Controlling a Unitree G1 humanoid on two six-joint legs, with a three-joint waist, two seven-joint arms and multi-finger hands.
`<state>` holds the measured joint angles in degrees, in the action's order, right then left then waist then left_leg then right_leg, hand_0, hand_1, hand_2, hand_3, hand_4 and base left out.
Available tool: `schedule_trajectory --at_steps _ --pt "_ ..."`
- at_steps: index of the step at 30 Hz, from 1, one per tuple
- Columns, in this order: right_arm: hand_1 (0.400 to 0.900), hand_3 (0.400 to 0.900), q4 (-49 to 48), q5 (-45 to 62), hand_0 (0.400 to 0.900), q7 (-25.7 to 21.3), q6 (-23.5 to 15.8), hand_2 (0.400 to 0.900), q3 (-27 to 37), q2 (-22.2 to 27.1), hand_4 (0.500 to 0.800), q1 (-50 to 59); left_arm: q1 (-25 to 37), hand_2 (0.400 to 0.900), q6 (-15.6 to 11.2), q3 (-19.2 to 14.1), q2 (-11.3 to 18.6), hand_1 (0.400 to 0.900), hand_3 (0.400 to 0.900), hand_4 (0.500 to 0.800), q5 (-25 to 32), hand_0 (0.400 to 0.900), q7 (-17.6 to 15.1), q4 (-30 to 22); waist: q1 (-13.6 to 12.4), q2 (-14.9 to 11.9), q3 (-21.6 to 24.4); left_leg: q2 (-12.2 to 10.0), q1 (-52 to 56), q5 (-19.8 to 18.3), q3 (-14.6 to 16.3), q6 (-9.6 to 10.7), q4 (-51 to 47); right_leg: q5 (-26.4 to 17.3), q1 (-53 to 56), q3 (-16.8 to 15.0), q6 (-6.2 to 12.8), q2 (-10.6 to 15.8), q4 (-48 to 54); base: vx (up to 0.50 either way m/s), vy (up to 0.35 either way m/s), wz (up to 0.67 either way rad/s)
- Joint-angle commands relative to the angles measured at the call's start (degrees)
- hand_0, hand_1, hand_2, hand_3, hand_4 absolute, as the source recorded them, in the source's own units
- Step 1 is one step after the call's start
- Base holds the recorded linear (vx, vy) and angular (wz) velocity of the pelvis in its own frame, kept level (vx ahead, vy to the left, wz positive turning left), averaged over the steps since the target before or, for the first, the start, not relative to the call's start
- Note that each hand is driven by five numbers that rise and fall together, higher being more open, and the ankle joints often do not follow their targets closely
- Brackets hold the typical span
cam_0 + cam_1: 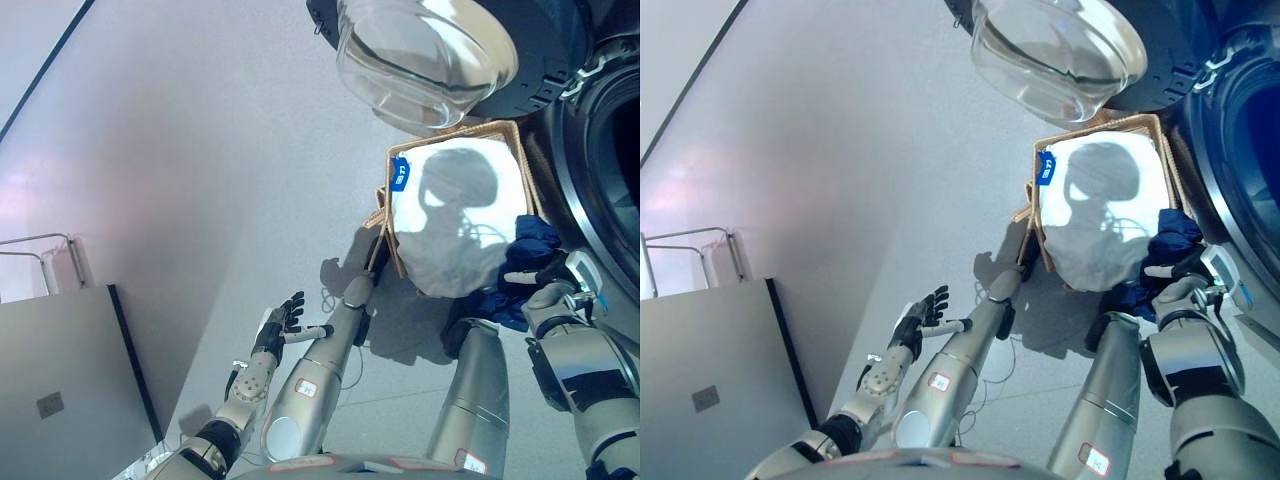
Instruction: Put the clothes in the basket into the washing machine.
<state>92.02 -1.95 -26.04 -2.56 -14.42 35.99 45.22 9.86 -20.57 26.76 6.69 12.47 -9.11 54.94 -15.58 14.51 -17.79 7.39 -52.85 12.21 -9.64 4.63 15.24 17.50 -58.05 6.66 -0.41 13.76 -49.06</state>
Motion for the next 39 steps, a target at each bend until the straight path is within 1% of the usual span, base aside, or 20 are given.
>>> schedule_trajectory --at_steps 1,3,11,17,18,23,25,26,27,28,29,30,31,32,33,34,35,37,38,39 --pt "0.4 0.4 1.09 -1.36 0.4 -0.89 0.69 0.4 -0.91 6.35 0.5 -0.23 -2.57 0.9 2.08 -0.54 0.17 0.9 0.9 0.8 0.45 0.9 -3.1 5.07 0.35 4.06 -1.13 4.13 -3.1 -11.66 4.35 -4.69 10.85 -8.02 0.99 -1.92 0.28 -1.13 7.76 0.0 0.0 0.0" --pt "0.4 0.4 0.75 -1.14 0.4 -1.12 0.43 0.4 -0.78 6.8 0.5 -0.17 -2.92 0.9 1.87 -0.31 0.12 0.9 0.9 0.8 0.54 0.9 -3.23 4.49 0.39 4.17 -0.97 4.2 -3.29 -11.77 4.54 -4.7 11.05 -7.76 0.63 -2.24 0.17 -1.11 7.32 0.02 0.011 -0.05" --pt "0.4 0.4 -0.03 -0.69 0.4 -2.08 0.1 0.4 -0.19 4.73 0.5 -1.23 -2.98 0.9 1.63 -0.41 0.14 0.9 0.9 0.8 0.47 0.9 -3.6 5.11 0.5 4.18 -0.64 4.41 -1.46 -11.72 5.07 -5.12 9.75 -8.0 2.08 -2.39 0.52 -1.28 8.72 0.02 0.009 -0.07" --pt "0.4 0.4 -0.92 0.75 0.4 -2.06 -0.19 0.4 0.99 2.6 0.5 -1.26 -2.47 0.9 1.79 -1.24 0.28 0.9 0.9 0.8 0.97 0.9 -3.19 7.59 1.29 3.15 -0.36 3.91 3.62 -10.8 4.49 -5.04 6.07 -8.89 7.35 -1.34 0.97 -2.1 12.89 0.04 -0.021 -0.05" --pt "0.4 0.4 -1.32 2.22 0.4 -2.06 -0.52 0.4 2.26 1.62 0.5 -1.5 -2.29 0.9 2.02 -1.67 0.18 0.9 0.9 0.8 1.14 0.9 -3.1 9.12 1.54 2.56 -0.08 3.62 5.9 -10.45 4.2 -4.95 4.35 -9.5 9.9 -0.9 1.19 -2.44 15.41 0.05 -0.028 -0.05" --pt "0.4 0.4 -2.53 6.43 0.4 -2.1 -1.82 0.4 5.63 0.1 0.5 -2.71 -2.08 0.9 2.39 -2.38 0.23 0.9 0.9 0.8 1.08 0.9 -2.74 11.16 2.44 1.29 0.54 2.84 11.13 -9.78 3.57 -4.81 0.48 -11.15 16.22 -0.13 1.73 -3.24 21.32 0.06 -0.012 -0.1" --pt "0.4 0.4 -3.15 11.17 0.4 -1.83 -3.36 0.4 9.23 -1.04 0.5 -3.84 -2.01 0.9 2.59 -3.22 0.32 0.9 0.9 0.8 0.85 0.9 -2.46 12.34 3.2 0.41 1.28 2.39 14.7 -9.6 3.31 -4.87 -1.84 -12.42 20.45 0.31 2.27 -3.74 25.43 0.07 -0.012 -0.11" --pt "0.4 0.4 -3.16 11.18 0.4 -1.83 -3.37 0.4 9.26 -1.05 0.5 -3.88 -2.01 0.9 2.59 -3.2 0.35 0.9 0.9 0.8 0.85 0.9 -2.45 12.34 3.22 0.45 1.18 2.37 14.89 -9.57 3.26 -4.87 -1.92 -12.48 20.67 0.36 2.27 -3.77 25.59 -0.03 0.025 -0.14" --pt "0.4 0.4 -4.18 17.74 0.4 -2.22 -5.41 0.4 13.57 -1.79 0.5 -4.18 -2.27 0.9 2.51 -3.86 0.37 0.9 0.9 0.8 1.03 0.9 -2.52 12.6 3.52 0.34 1.5 1.98 16.26 -7.97 3.6 -5.05 -3.54 -14.89 22.57 0.81 2.25 -4.24 28.5 -0.05 0.033 -0.12" --pt "0.4 0.4 -4.19 17.75 0.4 -2.22 -5.42 0.4 13.6 -1.79 0.5 -4.21 -2.28 0.9 2.51 -3.83 0.39 0.9 0.9 0.8 1.04 0.9 -2.51 12.59 3.48 0.38 1.45 1.92 16.4 -7.91 3.58 -5.04 -3.67 -15.05 22.78 0.84 2.25 -4.32 28.76 -0.03 0.033 -0.17" --pt "0.4 0.4 -4.18 21.69 0.4 -1.51 -6.41 0.4 15.8 -1.87 0.5 -4.39 -2.59 0.9 2.45 -3.96 0.48 0.9 0.9 0.8 0.86 0.9 -2.56 12.37 3.72 0.13 1.66 1.7 17.42 -7.87 3.62 -5.04 -4.47 -15.51 24.1 0.93 2.4 -4.43 30.33 0.04 0.003 -0.16" --pt "0.4 0.4 -4.58 29.84 0.4 -0.47 -8.3 0.4 20.01 -2.28 0.5 -5.1 -3.5 0.9 2.21 -4.46 0.58 0.9 0.9 0.8 0.86 0.9 -2.38 12.07 3.92 -0.24 2.18 1.26 18.79 -7.82 4.13 -5.02 -5.73 -16.17 25.93 0.96 2.7 -4.64 32.78 0.05 0.004 -0.21" --pt "0.4 0.4 -4.85 33.56 0.4 -0.82 -9.54 0.4 21.93 -2.25 0.5 -5.12 -3.95 0.9 2.12 -4.55 0.81 0.9 0.9 0.8 0.76 0.9 -2.38 12.03 4.07 -0.39 2.36 1.16 19.56 -7.78 4.26 -5.0 -6.23 -16.47 26.85 0.83 2.8 -4.85 33.86 0.04 0.004 -0.16" --pt "0.4 0.4 -4.84 33.62 0.4 -0.78 -9.58 0.4 21.97 -2.27 0.5 -5.19 -3.98 0.9 2.12 -4.5 0.86 0.9 0.9 0.8 0.77 0.9 -2.38 12.02 4.03 -0.4 2.27 1.12 19.76 -7.76 4.27 -5.0 -6.33 -16.55 27.08 0.83 2.79 -4.89 34.03 0.05 0.015 -0.2" --pt "0.4 0.4 -5.86 40.25 0.4 0.26 -11.74 0.4 24.93 -3.42 0.5 -5.67 -4.85 0.9 2.09 -4.42 0.98 0.9 0.9 0.8 0.62 0.9 -2.31 12.1 4.53 -0.73 2.94 0.83 21.08 -7.9 4.6 -4.94 -7.13 -17.02 28.68 0.54 3.05 -5.13 36.02 0.04 0.016 -0.26" --pt "0.4 0.4 -8.69 42.09 0.4 -0.44 -13.24 0.4 23.53 -6.2 0.5 -5.3 -4.67 0.9 1.99 -3.48 0.99 0.9 0.9 0.8 0.99 0.9 -2.42 12.98 4.64 -1.08 3.22 0.5 21.64 -7.93 4.9 -4.87 -7.34 -17.3 29.48 0.24 3.04 -5.39 36.86 0.04 0.016 -0.26" --pt "0.4 0.4 -9.03 42.02 0.4 -0.7 -13.2 0.4 23.53 -6.45 0.5 -5.48 -4.71 0.9 1.94 -3.54 1.07 0.9 0.9 0.8 1.0 0.9 -2.4 13.05 4.67 -1.17 3.15 0.47 21.78 -7.93 4.95 -4.87 -7.39 -17.37 29.64 0.19 3.03 -5.42 37.0 0.04 0.039 -0.42" --pt "0.4 0.4 -12.55 48.17 0.4 -0.17 -16.51 0.4 25.75 -6.08 0.5 -2.25 -4.18 0.9 1.57 -2.87 1.09 0.9 0.9 0.8 2.71 0.9 -2.61 15.26 6.04 -2.14 4.17 0.01 22.84 -8.4 5.92 -4.9 -7.86 -18.35 30.77 -1.24 3.38 -6.1 39.03 0.05 0.05 -0.47" --pt "0.4 0.4 -12.54 48.24 0.4 -0.12 -16.55 0.4 25.75 -6.11 0.5 -2.26 -4.14 0.9 1.53 -2.88 1.11 0.9 0.9 0.8 2.73 0.9 -2.59 15.32 5.96 -2.19 4.09 -0.03 22.95 -8.41 6.02 -4.91 -7.89 -18.43 30.88 -1.34 3.39 -6.14 39.16 0.04 0.019 -0.35" --pt "0.4 0.4 -13.74 50.23 0.4 0.26 -17.68 0.4 25.86 -5.95 0.5 -1.29 -3.84 0.9 1.19 -2.99 1.21 0.9 0.9 0.8 3.4 0.9 -2.73 15.6 6.54 -2.49 4.66 -0.34 23.83 -8.65 6.34 -4.9 -8.11 -18.79 31.84 -1.86 3.58 -6.39 40.2 0.03 0.002 -0.24"
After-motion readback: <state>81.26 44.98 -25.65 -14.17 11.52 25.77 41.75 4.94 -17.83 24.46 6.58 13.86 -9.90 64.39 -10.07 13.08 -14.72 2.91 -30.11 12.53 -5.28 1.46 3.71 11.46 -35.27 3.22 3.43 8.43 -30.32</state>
